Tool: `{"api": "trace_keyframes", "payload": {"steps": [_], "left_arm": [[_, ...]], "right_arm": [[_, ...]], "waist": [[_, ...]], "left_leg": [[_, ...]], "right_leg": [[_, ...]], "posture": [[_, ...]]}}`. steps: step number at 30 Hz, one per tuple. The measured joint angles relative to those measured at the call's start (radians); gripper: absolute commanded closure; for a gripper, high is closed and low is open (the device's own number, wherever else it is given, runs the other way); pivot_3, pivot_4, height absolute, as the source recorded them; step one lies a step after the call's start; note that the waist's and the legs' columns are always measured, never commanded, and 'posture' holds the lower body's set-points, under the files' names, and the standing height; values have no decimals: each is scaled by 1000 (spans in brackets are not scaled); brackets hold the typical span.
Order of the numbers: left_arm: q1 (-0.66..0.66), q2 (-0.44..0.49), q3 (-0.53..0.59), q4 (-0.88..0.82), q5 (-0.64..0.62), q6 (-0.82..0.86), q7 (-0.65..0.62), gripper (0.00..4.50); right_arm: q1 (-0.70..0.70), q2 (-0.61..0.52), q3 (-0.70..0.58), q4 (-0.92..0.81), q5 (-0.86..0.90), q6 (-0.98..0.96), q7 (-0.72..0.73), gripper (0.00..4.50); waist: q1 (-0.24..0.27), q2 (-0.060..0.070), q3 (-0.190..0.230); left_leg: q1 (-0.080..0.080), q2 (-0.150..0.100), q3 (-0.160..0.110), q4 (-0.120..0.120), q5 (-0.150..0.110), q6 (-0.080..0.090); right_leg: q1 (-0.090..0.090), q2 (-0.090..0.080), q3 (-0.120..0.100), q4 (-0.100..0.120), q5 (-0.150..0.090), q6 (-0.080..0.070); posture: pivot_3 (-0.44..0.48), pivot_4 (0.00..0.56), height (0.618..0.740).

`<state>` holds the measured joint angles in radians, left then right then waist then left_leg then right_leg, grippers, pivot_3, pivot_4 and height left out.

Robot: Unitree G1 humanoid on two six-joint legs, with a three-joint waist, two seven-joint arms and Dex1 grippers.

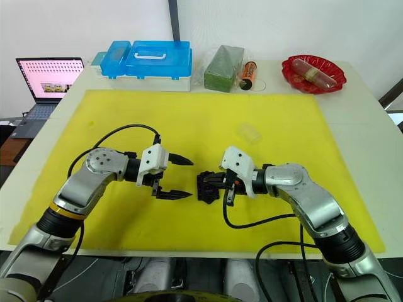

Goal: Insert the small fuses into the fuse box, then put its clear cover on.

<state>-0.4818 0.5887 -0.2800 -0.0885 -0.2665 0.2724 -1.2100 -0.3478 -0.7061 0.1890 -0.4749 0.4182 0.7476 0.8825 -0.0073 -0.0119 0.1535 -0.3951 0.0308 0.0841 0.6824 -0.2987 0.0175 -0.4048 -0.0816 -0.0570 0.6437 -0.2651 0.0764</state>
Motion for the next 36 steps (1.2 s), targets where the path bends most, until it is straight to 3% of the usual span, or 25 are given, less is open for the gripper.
{"api": "trace_keyframes", "payload": {"steps": [7, 11, 14, 24, 25, 33, 36], "left_arm": [[-18, 45, 48, 0, -44, 54, -35, 0], [-30, 113, 71, 0, -63, 85, -72, 0], [-19, 171, 93, 5, -74, 97, -103, 0], [-3, 307, 150, 106, -80, 67, -194, 0], [-3, 314, 155, 117, -78, 64, -201, 0], [-2, 312, 157, 143, -71, 53, -196, 0], [2, 284, 155, 111, -73, 64, -179, 0]], "right_arm": [[13, -84, -215, -137, 97, 47, -15, 4410], [166, -218, -337, -156, 82, -11, 41, 4410], [302, -319, -464, -149, 78, -26, 122, 3789], [613, -387, -840, -111, 85, -15, 322, 221], [635, -389, -867, -99, 74, -17, 335, 36], [678, -389, -921, -59, 35, -35, 351, 36], [589, -394, -857, -48, 69, 15, 317, 36]], "waist": [[2, 0, 1], [13, 1, 1], [18, 1, 2], [22, 0, 3], [22, 0, 3], [20, 0, 3], [18, 0, 3]], "left_leg": [[-1, 0, 0, 0, 0, 0], [-2, 0, 0, -1, 0, 0], [-2, 0, 0, -1, 0, 1], [-3, 0, 0, -1, -1, 1], [-3, 0, 0, -1, -1, 1], [-4, 0, 0, -1, -1, 1], [-3, 1, 0, -1, -1, 1]], "right_leg": [[0, -1, 0, -1, -1, -2], [-1, 0, 0, -3, -1, -3], [0, 0, 0, -4, -1, -3], [1, 0, -1, -8, -2, -3], [1, 0, -1, -9, -2, -3], [0, 0, 0, -10, -2, -4], [1, 0, 0, -10, -1, -4]], "posture": [[0, 150, 740], [0, 150, 740], [0, 150, 740], [0, 150, 740], [0, 150, 740], [0, 150, 740], [0, 150, 740]]}}
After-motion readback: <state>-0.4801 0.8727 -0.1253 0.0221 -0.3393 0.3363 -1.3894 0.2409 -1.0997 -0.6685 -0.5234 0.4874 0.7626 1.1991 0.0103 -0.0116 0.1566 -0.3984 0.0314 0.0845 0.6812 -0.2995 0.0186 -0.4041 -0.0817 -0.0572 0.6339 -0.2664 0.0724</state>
